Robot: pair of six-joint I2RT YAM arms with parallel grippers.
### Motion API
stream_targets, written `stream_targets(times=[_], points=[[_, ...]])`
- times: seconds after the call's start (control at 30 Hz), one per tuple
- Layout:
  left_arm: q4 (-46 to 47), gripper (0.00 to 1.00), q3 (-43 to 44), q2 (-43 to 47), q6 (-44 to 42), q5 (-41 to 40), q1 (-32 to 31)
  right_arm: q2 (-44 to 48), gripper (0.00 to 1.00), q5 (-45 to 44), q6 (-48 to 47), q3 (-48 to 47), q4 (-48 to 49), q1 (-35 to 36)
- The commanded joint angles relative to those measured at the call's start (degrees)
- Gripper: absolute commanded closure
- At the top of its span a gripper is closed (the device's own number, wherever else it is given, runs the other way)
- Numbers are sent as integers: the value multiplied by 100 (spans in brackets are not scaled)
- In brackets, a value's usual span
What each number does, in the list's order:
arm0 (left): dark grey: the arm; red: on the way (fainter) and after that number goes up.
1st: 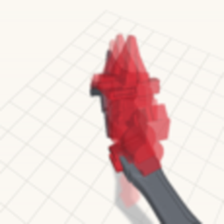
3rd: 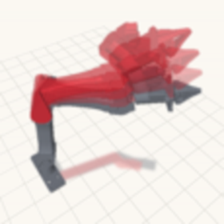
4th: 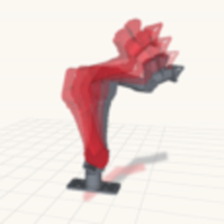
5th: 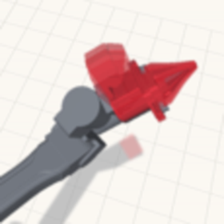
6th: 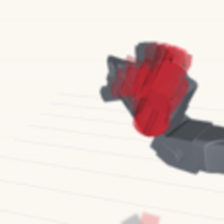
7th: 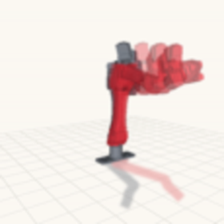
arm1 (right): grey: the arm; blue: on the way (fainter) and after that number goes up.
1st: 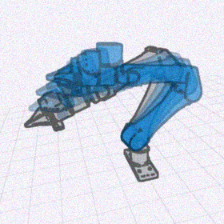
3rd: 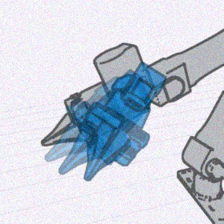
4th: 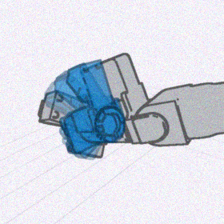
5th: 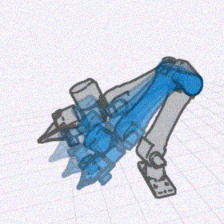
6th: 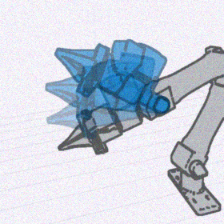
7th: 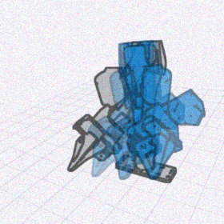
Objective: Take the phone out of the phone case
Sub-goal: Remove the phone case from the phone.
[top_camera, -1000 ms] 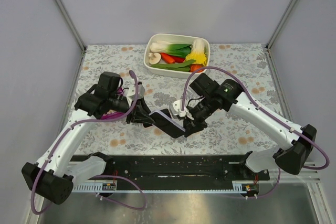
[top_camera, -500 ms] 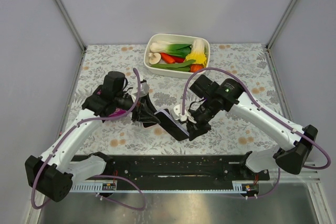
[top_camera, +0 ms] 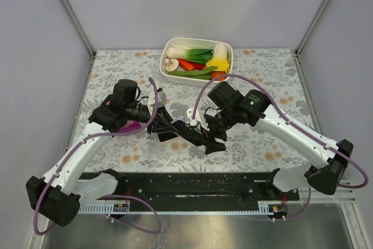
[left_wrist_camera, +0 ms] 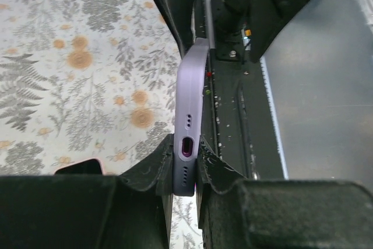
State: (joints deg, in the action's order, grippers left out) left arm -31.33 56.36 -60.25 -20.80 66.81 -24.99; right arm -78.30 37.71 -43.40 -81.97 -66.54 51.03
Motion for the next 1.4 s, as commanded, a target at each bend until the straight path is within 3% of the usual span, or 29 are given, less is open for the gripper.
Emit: stream_targets(times=[0.0,0.1,0.27,0.37,0.53,0.9,1.07,1.17,1.23,1.33,1.37], points=[[303,100,341,154,-513,-1047,82,272,14,237,901,-29,1494,215],[303,100,306,224,-443,-915,82,228,10,96,1262,50,1845,145],[242,100,306,347,-408,-810,82,70,14,96,1650,191,2251,13],[145,100,332,391,-408,-731,82,-36,18,314,1834,234,2391,-154],[119,100,323,470,-294,-537,82,-247,37,834,2011,270,2541,-435],[75,100,481,540,-56,-388,100,-300,47,939,1879,779,2848,-760],[66,100,446,541,-56,-388,144,-273,62,1115,1791,876,2849,-954],[153,100,429,514,5,-414,144,-203,80,1290,1694,920,2849,-945],[285,100,411,479,145,-414,153,-168,99,1379,1650,938,2840,-945],[522,99,359,418,348,-405,144,-107,100,1379,1615,911,2831,-945],[584,91,350,391,444,-388,144,-89,100,1396,1615,885,2814,-945]])
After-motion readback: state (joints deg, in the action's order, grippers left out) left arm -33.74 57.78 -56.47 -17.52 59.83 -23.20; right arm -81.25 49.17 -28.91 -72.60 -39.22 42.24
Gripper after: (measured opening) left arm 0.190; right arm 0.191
